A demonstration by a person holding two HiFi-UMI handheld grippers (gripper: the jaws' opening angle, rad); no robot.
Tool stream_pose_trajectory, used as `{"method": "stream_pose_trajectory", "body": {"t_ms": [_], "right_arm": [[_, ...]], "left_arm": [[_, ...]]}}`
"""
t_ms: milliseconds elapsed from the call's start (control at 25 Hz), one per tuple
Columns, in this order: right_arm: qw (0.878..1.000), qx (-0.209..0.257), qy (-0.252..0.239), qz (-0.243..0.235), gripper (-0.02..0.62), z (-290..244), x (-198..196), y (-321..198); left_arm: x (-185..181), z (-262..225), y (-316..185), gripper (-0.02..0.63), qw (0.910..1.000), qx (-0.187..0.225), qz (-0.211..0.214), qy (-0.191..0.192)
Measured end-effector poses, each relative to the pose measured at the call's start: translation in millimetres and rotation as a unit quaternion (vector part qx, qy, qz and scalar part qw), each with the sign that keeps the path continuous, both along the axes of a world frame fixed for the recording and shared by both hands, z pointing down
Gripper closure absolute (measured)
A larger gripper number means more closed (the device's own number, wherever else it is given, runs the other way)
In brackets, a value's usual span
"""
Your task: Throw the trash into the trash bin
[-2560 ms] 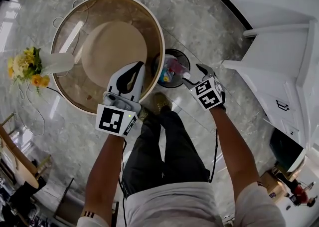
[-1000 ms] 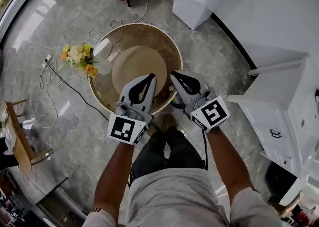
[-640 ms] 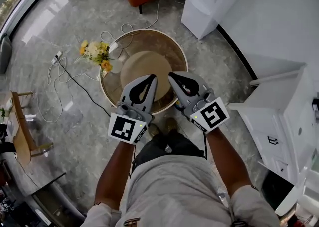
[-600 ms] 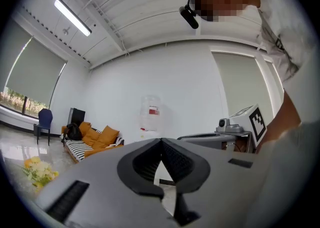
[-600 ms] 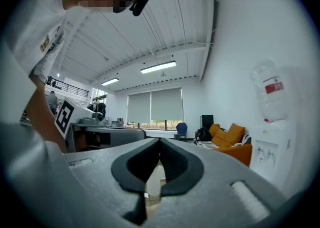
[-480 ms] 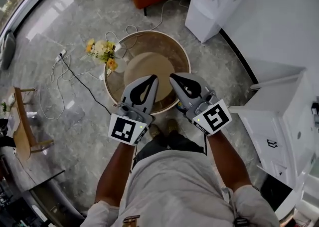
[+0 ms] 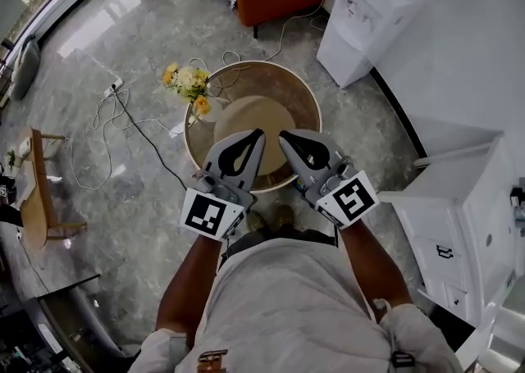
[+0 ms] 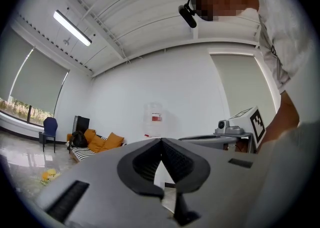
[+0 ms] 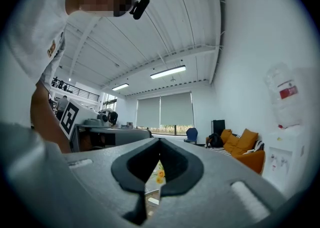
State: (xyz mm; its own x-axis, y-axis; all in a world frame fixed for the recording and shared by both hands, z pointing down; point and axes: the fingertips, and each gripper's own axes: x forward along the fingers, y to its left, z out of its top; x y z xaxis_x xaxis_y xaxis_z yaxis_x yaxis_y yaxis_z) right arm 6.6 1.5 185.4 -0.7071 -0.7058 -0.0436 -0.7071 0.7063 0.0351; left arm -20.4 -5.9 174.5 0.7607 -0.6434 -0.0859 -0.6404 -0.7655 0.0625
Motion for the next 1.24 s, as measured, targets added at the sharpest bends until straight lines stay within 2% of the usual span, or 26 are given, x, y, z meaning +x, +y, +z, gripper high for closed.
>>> {"method": "stream_pose_trajectory", "body": {"t_ms": [480,1240], "right_arm": [[1.0,-0.001,0.015,0.004,0.595,-2.4,0.0,-0.4],[1.0,-0.004,0.008,0.011,0.595,-1.6,10.5,4.0]], "left_arm": [[-2.8,-1.4,3.0,0.606,1.0,-0.002,0.002,0.001],[3.4,-5.0,1.7,0.606,0.9999,-0.003,0.002,0.014]]}}
